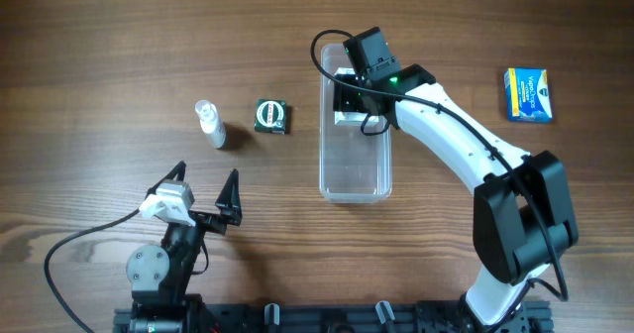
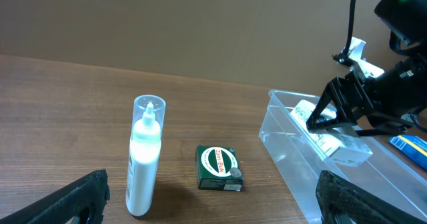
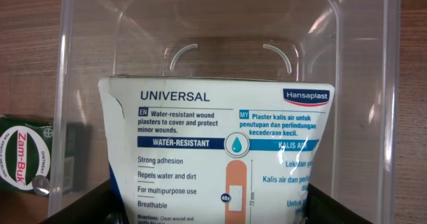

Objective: Pack container
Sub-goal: 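Carry the Hansaplast pack into the clear container and release, then move right gripper to the blue VapoDrops box and grasp it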

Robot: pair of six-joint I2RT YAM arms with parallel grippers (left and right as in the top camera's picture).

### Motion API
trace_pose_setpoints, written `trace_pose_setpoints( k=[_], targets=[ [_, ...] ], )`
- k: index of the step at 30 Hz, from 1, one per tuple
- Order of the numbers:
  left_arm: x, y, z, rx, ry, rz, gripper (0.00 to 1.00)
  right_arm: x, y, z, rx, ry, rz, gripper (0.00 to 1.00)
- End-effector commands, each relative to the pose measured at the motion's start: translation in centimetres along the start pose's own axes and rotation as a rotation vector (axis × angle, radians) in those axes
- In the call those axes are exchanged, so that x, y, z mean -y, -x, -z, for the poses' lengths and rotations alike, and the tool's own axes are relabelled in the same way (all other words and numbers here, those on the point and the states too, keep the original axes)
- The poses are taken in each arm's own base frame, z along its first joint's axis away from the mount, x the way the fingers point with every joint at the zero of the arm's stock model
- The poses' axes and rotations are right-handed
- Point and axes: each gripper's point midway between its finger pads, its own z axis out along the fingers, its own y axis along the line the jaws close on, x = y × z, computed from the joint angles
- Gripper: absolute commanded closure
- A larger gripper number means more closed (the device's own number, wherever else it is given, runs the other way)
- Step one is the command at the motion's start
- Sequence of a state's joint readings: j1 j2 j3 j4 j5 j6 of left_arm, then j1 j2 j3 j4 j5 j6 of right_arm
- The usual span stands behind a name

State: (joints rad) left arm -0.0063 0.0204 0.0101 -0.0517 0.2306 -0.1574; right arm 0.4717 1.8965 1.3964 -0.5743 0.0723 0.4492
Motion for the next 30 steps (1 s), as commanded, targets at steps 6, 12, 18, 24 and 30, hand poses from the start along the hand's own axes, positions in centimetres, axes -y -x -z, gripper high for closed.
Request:
trace_pose_setpoints(
  k=[6,12,18,24,30],
  targets=[
    [-0.1,-0.1,0.0,-0.001,0.002,-0.014,0.00,-1.2,2.4,2.1,0.037,0.024,0.031,0.16],
    [-0.1,-0.2,0.0,-0.002,0.002,-0.014,0.00,0.7,9.7,12.7,0.216,0.035,0.050,0.06],
    [-0.1,-0.2,0.0,-0.002,0.002,-0.015,0.00,22.6,10.0,16.3,0.173,-0.294,-0.111,0.00],
    [-0.1,-0.1,0.0,-0.001,0.002,-0.015,0.00,31.2,9.1,14.5,0.133,-0.190,0.141,0.00],
    [-0.1,-0.2,0.0,-0.002,0.002,-0.015,0.00,35.7,7.4,7.8,0.022,-0.233,0.094,0.01]
  ],
)
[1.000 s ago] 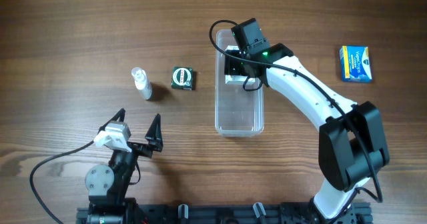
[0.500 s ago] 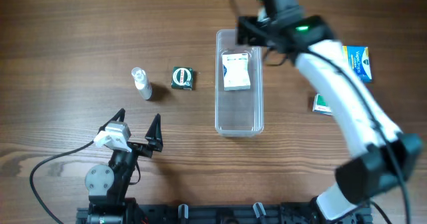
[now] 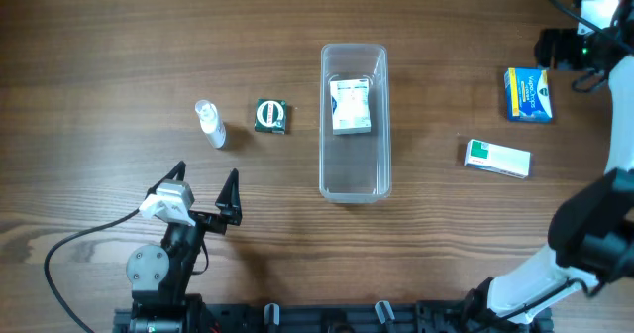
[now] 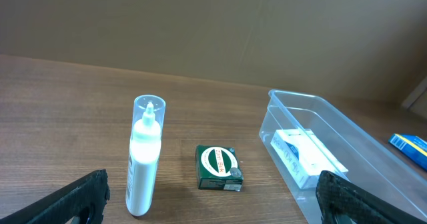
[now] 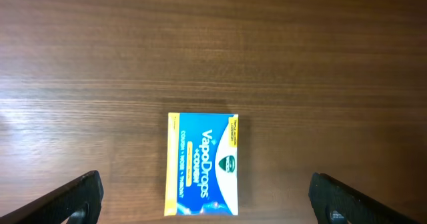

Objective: Pack container
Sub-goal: 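Move right gripper to the blue VapoDrops box and grasp it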

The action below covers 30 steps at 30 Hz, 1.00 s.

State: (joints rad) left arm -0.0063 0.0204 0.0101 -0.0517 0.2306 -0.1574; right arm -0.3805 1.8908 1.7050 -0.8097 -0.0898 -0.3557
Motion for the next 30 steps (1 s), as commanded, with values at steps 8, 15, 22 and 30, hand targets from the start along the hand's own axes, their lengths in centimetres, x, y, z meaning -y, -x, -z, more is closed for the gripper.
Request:
trace_pose_setpoints(
  k=[8,15,22,30],
  targets=[
    [-0.1,-0.2,0.0,-0.002,0.002,-0.015,0.00,-0.5,-5.6,-10.5,-0.198,0.039,-0.035,0.00],
    [-0.1,-0.1,0.0,-0.001,0.002,-0.014,0.00,-1.1,-8.3,-13.6,-0.279,0.055,-0.100,0.01],
    [-0.1,-0.2,0.0,-0.002,0.002,-0.015,0.00,-1.0,-8.4,-13.7,-0.282,0.048,-0.099,0.01],
    [-0.1,-0.1,0.0,-0.001,0.002,-0.015,0.00,-0.9,-8.7,-13.6,-0.292,0.041,-0.117,0.08]
  ],
)
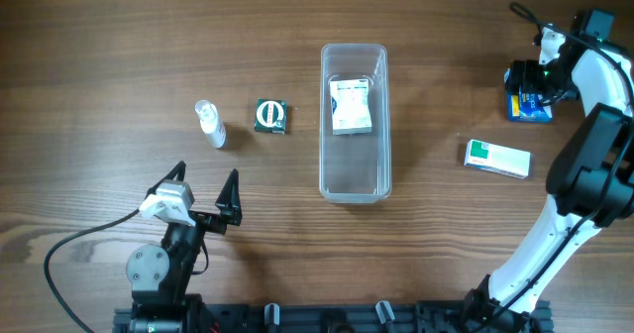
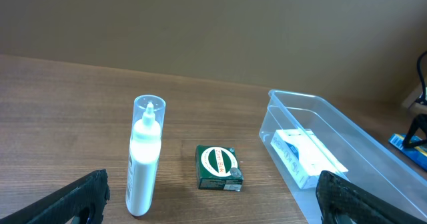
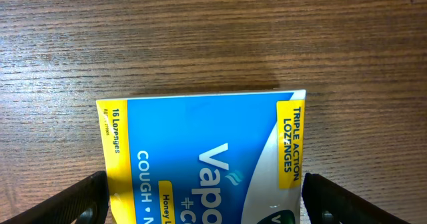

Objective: Pack container
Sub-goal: 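Move right gripper to the blue VapoDrops box and grasp it, then lower the VapoDrops box into the container and open right gripper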

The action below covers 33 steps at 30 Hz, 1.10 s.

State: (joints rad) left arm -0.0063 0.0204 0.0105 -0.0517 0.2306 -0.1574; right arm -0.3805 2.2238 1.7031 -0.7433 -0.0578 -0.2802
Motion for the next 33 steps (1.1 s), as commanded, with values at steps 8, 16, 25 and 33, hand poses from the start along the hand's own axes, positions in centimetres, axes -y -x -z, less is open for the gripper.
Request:
trace_pose_setpoints(
  k=[8,16,25,33],
  targets=[
    [-0.1,-0.2,0.0,-0.002,0.002,-0.015,0.00,0.6,-2.0,-1.5,-0.052,-0.046,-0.049,0.15],
    [-0.1,-0.2,0.0,-0.002,0.002,-0.014,0.00,0.9,-2.2,-1.5,-0.059,-0.069,-0.088,0.26],
    [-0.1,-0.2,0.0,-0.002,0.002,-0.015,0.00,-4.7,5.4,13.7,0.318,0.240,-0.225,0.31],
    [-0.1,-0.2,0.0,-0.002,0.002,-0.015,0.00,-23.6,1.6,25.0,0.320,0.410,0.027,0.27]
  ],
)
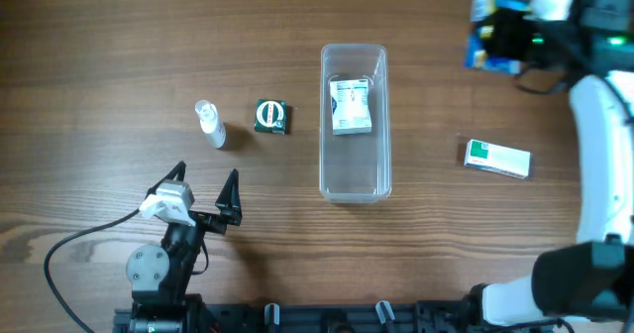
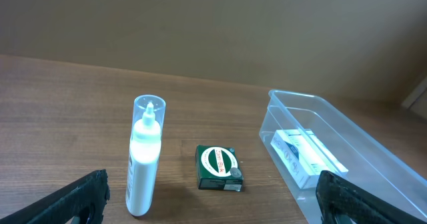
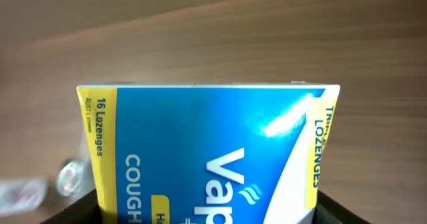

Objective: Pack container
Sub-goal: 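Lower the VapoDrops box into the container and open right gripper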

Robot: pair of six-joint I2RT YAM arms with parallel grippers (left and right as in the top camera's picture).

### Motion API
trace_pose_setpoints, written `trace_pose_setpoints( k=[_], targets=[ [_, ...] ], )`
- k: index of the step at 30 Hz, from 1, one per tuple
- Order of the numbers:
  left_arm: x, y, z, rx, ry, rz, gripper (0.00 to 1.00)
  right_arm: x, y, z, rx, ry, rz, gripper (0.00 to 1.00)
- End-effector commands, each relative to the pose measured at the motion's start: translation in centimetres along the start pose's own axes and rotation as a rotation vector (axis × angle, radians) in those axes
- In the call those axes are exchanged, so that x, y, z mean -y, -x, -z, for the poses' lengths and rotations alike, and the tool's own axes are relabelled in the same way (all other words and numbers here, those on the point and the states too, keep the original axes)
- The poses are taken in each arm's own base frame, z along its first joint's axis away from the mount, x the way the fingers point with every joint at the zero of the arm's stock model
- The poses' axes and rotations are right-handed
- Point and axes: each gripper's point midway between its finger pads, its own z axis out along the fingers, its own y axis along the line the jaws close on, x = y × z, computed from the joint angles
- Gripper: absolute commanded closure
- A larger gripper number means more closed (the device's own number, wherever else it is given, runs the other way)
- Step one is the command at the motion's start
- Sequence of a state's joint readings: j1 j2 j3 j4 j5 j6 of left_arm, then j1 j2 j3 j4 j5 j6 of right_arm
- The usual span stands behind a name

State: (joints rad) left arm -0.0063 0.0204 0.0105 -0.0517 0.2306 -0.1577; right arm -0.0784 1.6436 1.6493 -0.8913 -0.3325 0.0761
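Note:
A clear plastic container [image 1: 355, 172] stands mid-table with a white plaster box [image 1: 350, 106] lying in its far half. My right gripper [image 1: 502, 38] hangs above the table to the container's far right, shut on a blue and yellow lozenge box [image 1: 485, 34]. In the right wrist view that lozenge box [image 3: 207, 151] fills the frame between the fingers of the right gripper [image 3: 210, 212]. My left gripper [image 1: 203, 189] rests open near the front left, and the container [image 2: 347, 151] shows in its view.
A white squeeze bottle [image 1: 210, 124] stands upright left of the container, with a small green ointment box [image 1: 270, 116] between them. A green and white box [image 1: 497, 159] lies on the table to the container's right. The bottle [image 2: 143, 156] and green ointment box [image 2: 219, 167] face the left wrist.
The right gripper was down around the blue lozenge box on the table at the far right. Now it is shut on the box, raised off the table and further left. The left arm is unchanged.
The right gripper held the plaster box inside the container. Then the plaster box lay in the container and the gripper was open over the blue lozenge box at the far right. It then stood low around that box, and now holds it in the air.

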Motion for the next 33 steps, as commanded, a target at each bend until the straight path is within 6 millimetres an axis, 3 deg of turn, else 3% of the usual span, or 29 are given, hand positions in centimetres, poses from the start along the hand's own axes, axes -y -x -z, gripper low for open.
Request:
trace_pose_setpoints(
  k=[1,5,7,11,14,20,33],
  targets=[
    [-0.1,-0.2,0.0,-0.002,0.002,-0.015,0.00,-6.5,-2.1,-1.7,-0.063,0.028,0.028,0.27],
    [-0.1,-0.2,0.0,-0.002,0.002,-0.015,0.00,-10.3,-5.4,-5.4,-0.143,-0.067,0.083,0.27],
    [-0.1,-0.2,0.0,-0.002,0.002,-0.015,0.00,-11.8,-7.8,-8.2,-0.215,-0.064,0.080,0.27],
    [-0.1,-0.2,0.0,-0.002,0.002,-0.015,0.00,-13.2,-10.4,-12.5,-0.284,-0.057,0.120,0.27],
    [-0.1,-0.2,0.0,-0.002,0.002,-0.015,0.00,-12.8,-12.4,-14.9,-0.345,-0.088,0.104,0.26],
    [-0.1,-0.2,0.0,-0.002,0.002,-0.015,0.00,-11.9,-13.5,-17.1,-0.371,-0.124,0.082,0.23],
    [-0.1,-0.2,0.0,-0.002,0.002,-0.015,0.00,-12.3,-12.7,-17.6,-0.333,-0.107,0.087,0.18]
  ],
)
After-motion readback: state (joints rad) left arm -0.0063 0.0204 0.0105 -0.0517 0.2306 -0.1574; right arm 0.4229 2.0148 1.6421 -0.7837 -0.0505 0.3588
